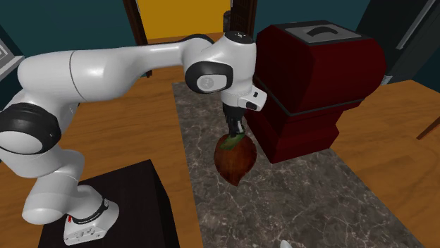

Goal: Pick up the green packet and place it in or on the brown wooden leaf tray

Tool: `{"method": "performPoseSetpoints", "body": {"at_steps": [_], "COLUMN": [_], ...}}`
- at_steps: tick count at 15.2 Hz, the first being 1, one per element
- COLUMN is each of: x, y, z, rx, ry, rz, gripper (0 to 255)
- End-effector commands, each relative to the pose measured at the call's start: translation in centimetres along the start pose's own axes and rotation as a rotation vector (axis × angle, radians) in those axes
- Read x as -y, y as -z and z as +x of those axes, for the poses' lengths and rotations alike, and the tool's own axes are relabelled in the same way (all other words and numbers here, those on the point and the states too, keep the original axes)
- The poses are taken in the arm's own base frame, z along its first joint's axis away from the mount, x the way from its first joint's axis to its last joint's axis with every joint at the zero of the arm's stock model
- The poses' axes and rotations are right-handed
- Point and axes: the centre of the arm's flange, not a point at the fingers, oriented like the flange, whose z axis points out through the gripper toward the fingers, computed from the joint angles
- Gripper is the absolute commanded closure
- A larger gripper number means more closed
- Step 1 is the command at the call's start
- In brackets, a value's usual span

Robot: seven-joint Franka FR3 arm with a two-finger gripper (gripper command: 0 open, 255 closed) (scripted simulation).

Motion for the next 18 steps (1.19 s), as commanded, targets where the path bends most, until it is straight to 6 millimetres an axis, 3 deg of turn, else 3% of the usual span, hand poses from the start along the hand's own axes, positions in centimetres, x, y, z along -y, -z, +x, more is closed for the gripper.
{"method": "performPoseSetpoints", "body": {"at_steps": [1,6,10,18], "x": [0.0,0.0,0.0,0.0], "y": [0.0,0.0,5.0,5.0], "z": [0.0,0.0,0.0,0.0], "rx": [0.000,0.000,0.000,0.000], "ry": [0.000,0.000,0.000,0.000], "rz": [0.000,0.000,0.000,0.000], "gripper": [0,0,0,0]}}
